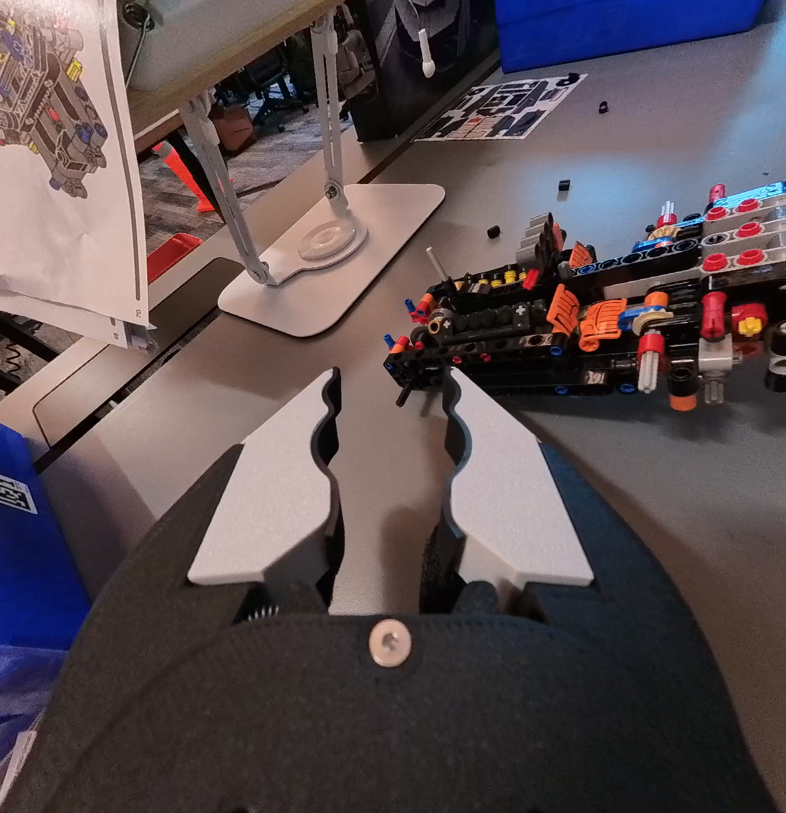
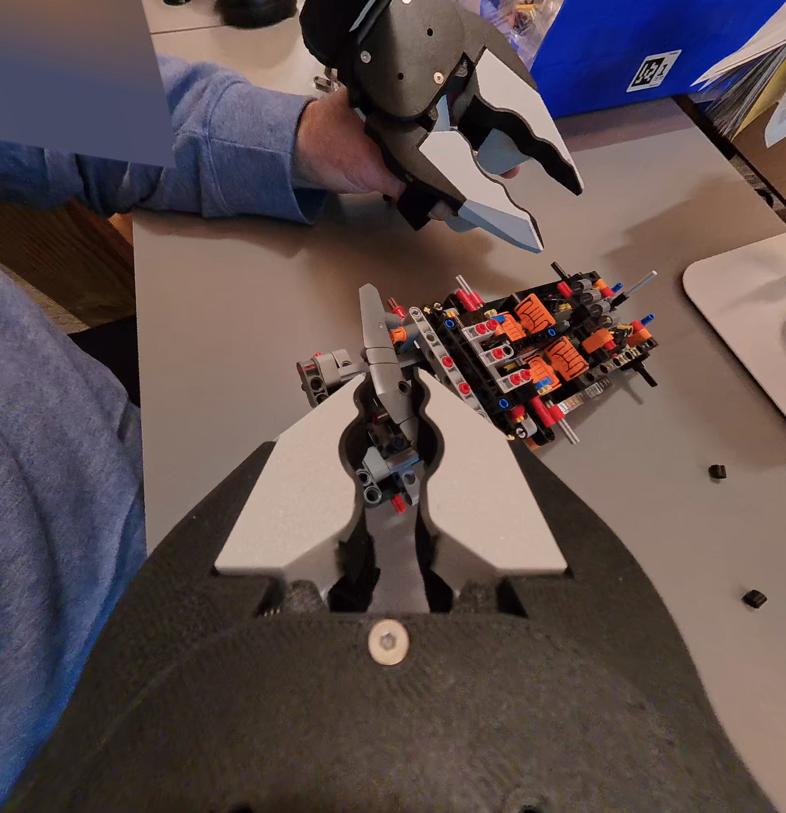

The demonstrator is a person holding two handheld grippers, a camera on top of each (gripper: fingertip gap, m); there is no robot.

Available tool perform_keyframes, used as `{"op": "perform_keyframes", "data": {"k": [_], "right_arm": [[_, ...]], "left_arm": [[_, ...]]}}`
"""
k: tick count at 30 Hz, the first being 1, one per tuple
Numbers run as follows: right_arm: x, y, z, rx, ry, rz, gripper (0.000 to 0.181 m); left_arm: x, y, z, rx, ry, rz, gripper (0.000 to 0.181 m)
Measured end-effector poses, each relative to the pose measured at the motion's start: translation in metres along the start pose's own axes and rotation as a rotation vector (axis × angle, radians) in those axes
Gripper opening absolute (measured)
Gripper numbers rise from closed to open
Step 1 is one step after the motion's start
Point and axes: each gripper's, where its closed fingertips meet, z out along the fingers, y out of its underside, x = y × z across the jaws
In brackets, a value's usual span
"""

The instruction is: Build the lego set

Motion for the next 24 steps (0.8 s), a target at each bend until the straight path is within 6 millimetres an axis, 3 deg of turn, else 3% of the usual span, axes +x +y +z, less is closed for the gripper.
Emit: {"op": "perform_keyframes", "data": {"k": [15, 24], "right_arm": [[0.011, -0.012, -0.002, 0.019, 0.012, 0.071, 0.014], [0.000, -0.002, 0.013, -0.021, 0.030, 0.027, 0.013]], "left_arm": [[0.002, 0.000, 0.001, -0.004, 0.006, 0.009, 0.043], [0.001, 0.002, 0.002, -0.009, 0.009, 0.000, 0.043]]}}
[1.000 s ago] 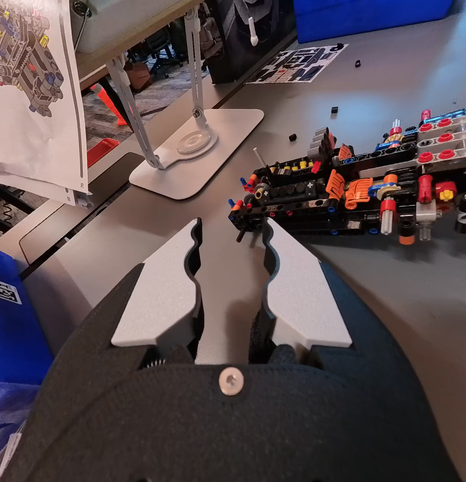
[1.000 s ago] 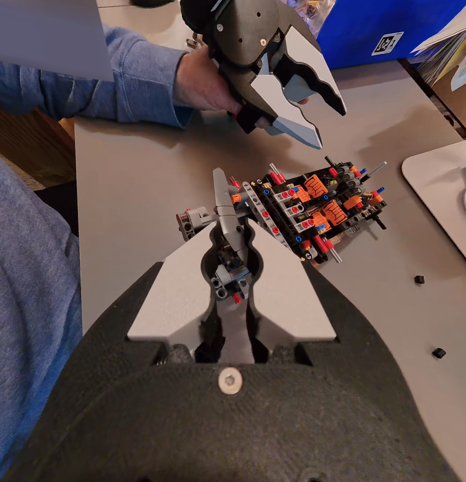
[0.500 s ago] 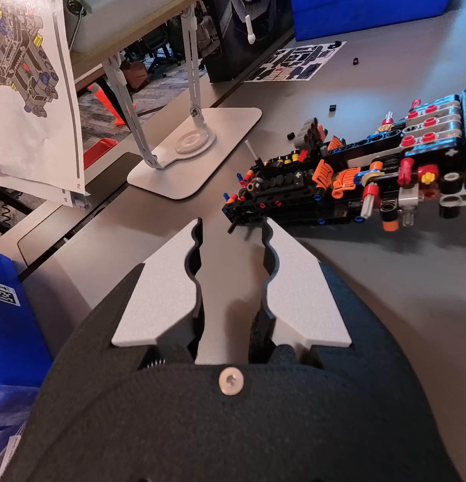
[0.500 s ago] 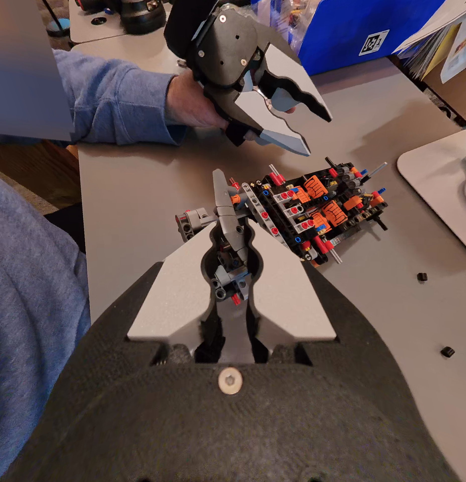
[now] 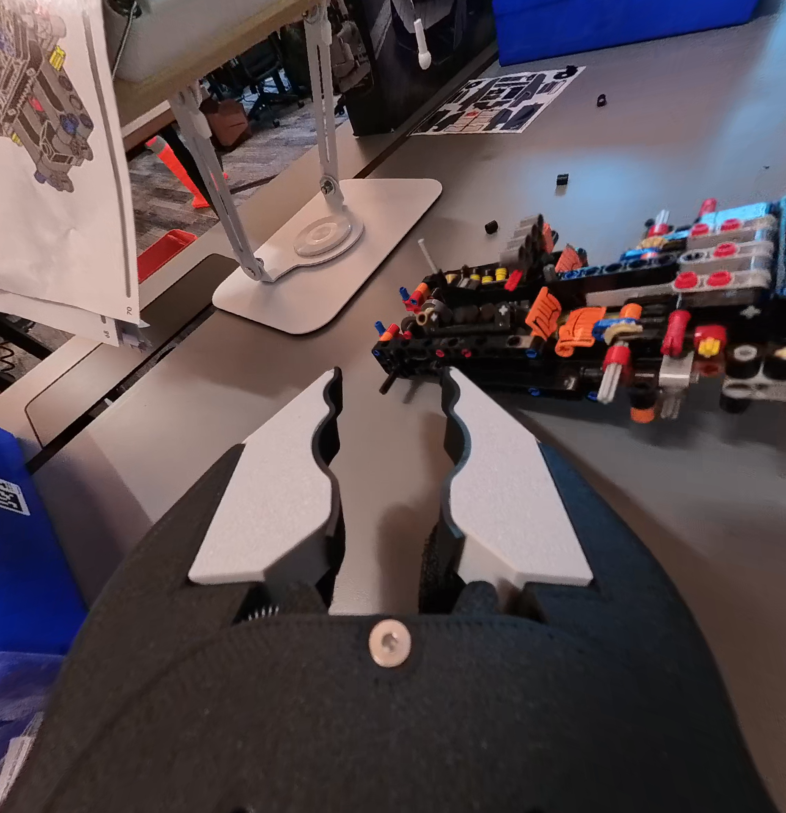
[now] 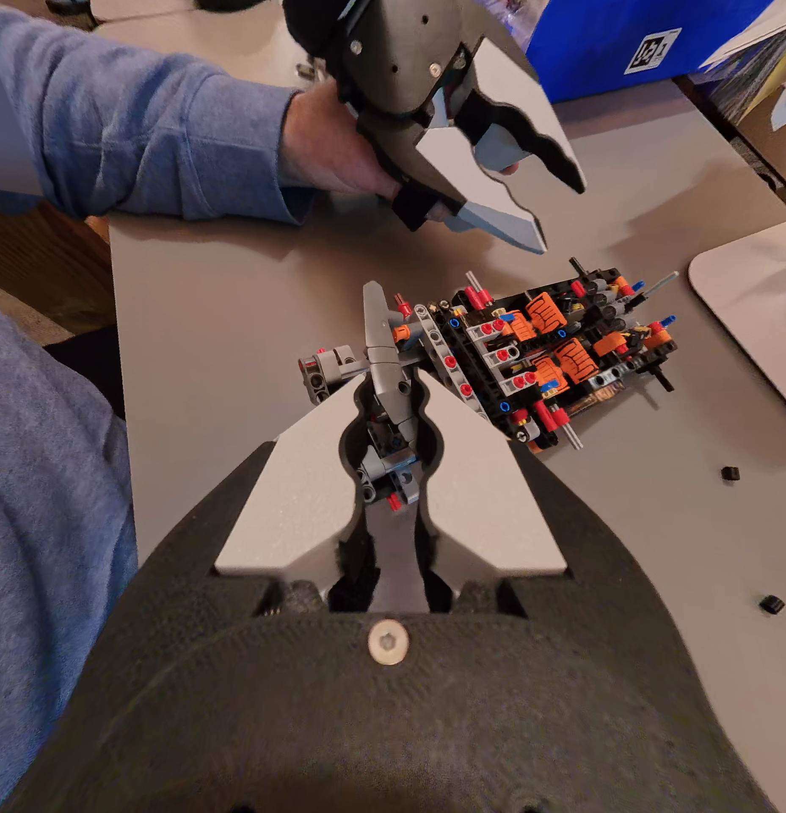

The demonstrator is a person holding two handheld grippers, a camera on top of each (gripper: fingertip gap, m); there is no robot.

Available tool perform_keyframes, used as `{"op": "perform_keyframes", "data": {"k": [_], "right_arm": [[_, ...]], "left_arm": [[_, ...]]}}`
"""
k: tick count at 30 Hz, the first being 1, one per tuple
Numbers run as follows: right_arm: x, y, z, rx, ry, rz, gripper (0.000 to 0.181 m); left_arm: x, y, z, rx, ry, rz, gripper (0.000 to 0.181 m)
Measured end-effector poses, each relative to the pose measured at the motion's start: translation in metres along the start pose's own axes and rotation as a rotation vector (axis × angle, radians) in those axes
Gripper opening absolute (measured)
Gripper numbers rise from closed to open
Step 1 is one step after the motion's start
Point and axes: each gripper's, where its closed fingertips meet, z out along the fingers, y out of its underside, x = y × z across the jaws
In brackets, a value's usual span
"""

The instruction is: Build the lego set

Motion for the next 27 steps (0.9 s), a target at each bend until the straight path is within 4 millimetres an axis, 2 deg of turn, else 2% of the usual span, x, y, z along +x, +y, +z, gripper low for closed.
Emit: {"op": "perform_keyframes", "data": {"k": [11, 21, 27], "right_arm": [[-0.026, 0.015, 0.047, -0.074, 0.026, -0.076, 0.013], [-0.028, 0.027, 0.060, -0.110, 0.074, -0.123, 0.014], [-0.027, 0.028, 0.061, -0.090, 0.122, -0.144, 0.014]], "left_arm": [[-0.002, 0.001, 0.000, -0.003, -0.005, -0.004, 0.043], [-0.002, 0.001, 0.000, -0.003, -0.005, -0.003, 0.043], [-0.002, 0.001, 0.001, -0.004, -0.005, -0.005, 0.043]]}}
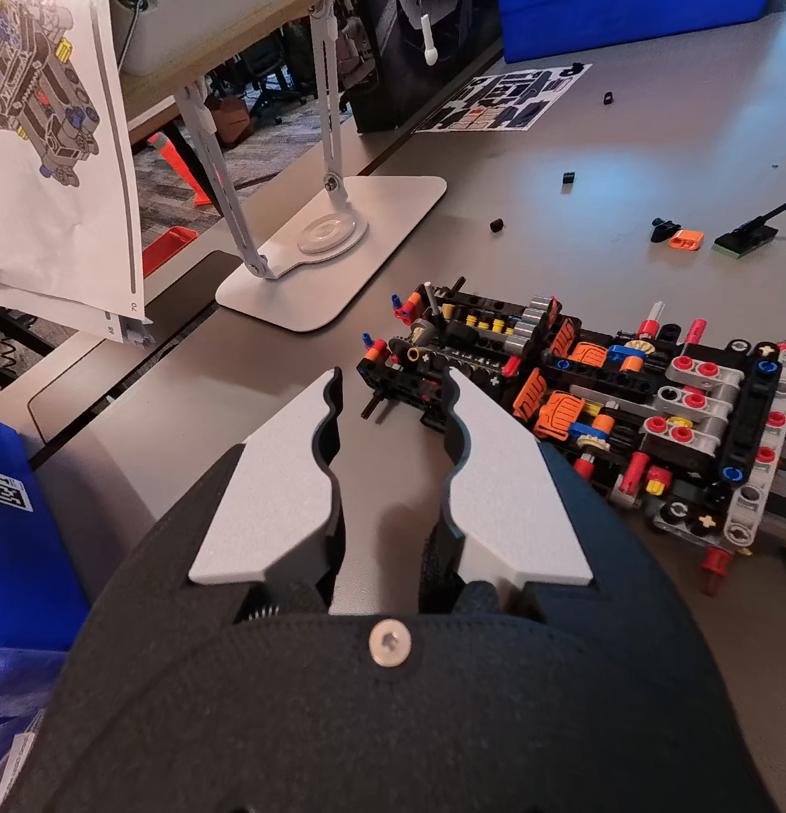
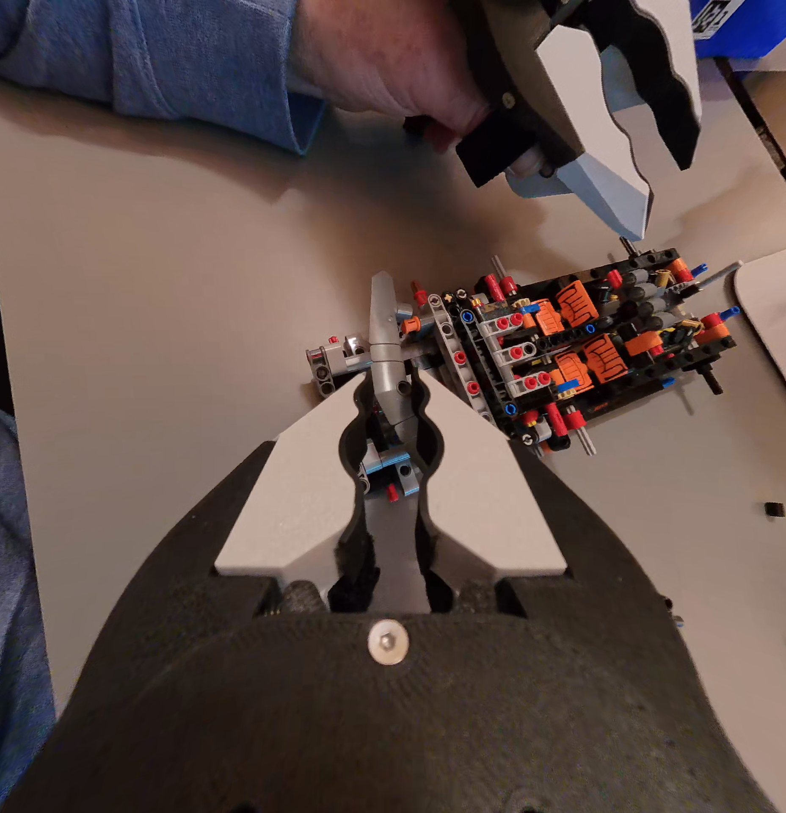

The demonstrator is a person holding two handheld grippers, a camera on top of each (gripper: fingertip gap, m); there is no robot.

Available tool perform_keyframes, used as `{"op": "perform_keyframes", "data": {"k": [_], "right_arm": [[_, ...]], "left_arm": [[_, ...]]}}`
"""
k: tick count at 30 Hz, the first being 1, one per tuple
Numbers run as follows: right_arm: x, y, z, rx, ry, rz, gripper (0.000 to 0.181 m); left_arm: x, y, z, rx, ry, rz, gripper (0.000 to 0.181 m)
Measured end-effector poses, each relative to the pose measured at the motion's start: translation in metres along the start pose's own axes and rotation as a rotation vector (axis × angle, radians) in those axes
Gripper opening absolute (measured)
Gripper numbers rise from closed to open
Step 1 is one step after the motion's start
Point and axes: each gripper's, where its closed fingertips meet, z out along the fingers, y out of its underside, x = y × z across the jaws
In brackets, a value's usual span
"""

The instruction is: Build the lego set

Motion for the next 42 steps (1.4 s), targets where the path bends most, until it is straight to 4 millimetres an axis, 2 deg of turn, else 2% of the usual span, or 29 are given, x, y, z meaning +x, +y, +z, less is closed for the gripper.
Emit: {"op": "perform_keyframes", "data": {"k": [18, 23, 26, 31, 35, 37, 42], "right_arm": [[0.006, 0.005, 0.000, -0.124, 0.319, -0.391, 0.011], [0.006, 0.001, -0.003, -0.105, 0.307, -0.353, 0.023], [0.005, 0.000, -0.007, -0.099, 0.268, -0.312, 0.024], [-0.008, 0.004, -0.016, -0.073, 0.130, -0.200, 0.038], [-0.014, 0.009, -0.016, -0.085, 0.100, -0.221, 0.043], [-0.014, 0.009, -0.014, -0.084, 0.110, -0.229, 0.040], [-0.005, 0.009, -0.015, -0.105, 0.180, -0.299, 0.020]], "left_arm": [[0.000, 0.000, 0.000, 0.000, -0.001, 0.002, 0.043], [-0.001, 0.000, 0.000, 0.000, -0.002, 0.000, 0.043], [-0.001, 0.000, 0.000, 0.001, -0.003, -0.002, 0.043], [-0.001, 0.000, 0.000, 0.000, -0.003, 0.001, 0.043], [-0.001, 0.001, 0.000, -0.003, -0.003, 0.005, 0.043], [-0.001, 0.000, 0.000, 0.000, -0.003, 0.002, 0.043], [-0.001, 0.000, 0.000, 0.000, -0.002, 0.000, 0.043]]}}
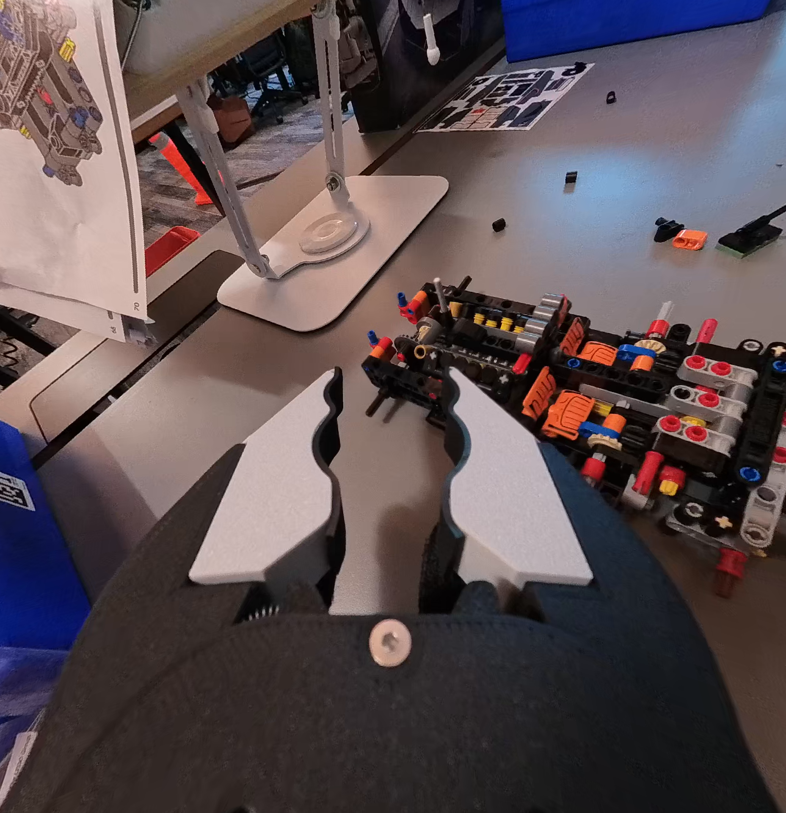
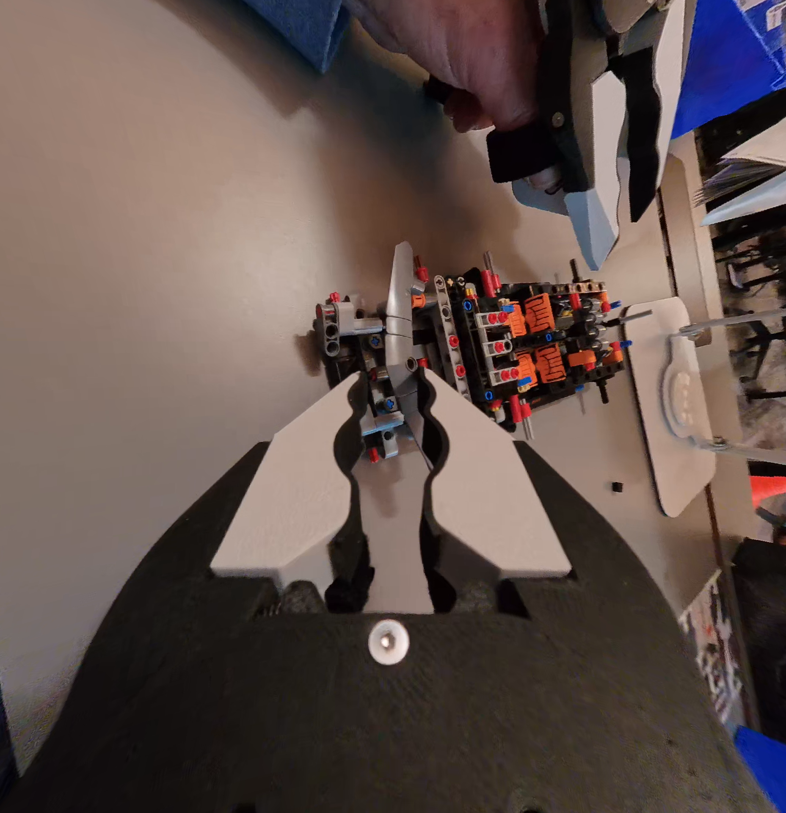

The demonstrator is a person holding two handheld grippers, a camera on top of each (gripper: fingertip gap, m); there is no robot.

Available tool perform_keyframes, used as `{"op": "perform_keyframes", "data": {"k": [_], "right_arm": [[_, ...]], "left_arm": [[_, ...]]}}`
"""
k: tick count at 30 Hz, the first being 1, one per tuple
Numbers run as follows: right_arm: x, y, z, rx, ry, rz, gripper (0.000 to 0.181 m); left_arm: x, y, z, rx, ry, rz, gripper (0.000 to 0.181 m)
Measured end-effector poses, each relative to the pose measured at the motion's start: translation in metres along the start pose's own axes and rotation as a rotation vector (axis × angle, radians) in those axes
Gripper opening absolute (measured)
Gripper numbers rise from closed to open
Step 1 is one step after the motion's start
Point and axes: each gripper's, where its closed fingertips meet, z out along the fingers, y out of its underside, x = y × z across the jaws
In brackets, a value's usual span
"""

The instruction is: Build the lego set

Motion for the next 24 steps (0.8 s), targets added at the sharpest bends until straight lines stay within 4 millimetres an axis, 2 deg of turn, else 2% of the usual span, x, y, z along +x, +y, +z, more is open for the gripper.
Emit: {"op": "perform_keyframes", "data": {"k": [2, 8, 16, 19, 24], "right_arm": [[0.002, 0.001, -0.001, -0.008, 0.033, -0.037, 0.013], [0.001, 0.001, -0.001, -0.008, 0.100, -0.102, 0.010], [-0.002, 0.001, -0.001, 0.006, 0.125, -0.123, 0.015], [0.006, -0.004, -0.008, 0.031, 0.128, -0.090, 0.030], [0.026, -0.009, -0.033, 0.121, 0.137, -0.030, 0.030]], "left_arm": [[0.000, 0.000, 0.000, 0.000, 0.000, 0.000, 0.043], [-0.001, 0.000, 0.000, -0.001, -0.001, -0.008, 0.043], [-0.003, 0.000, -0.001, 0.003, -0.007, -0.014, 0.043], [-0.004, 0.000, -0.002, 0.008, -0.020, -0.013, 0.043], [-0.011, -0.003, -0.007, 0.026, -0.058, -0.016, 0.045]]}}
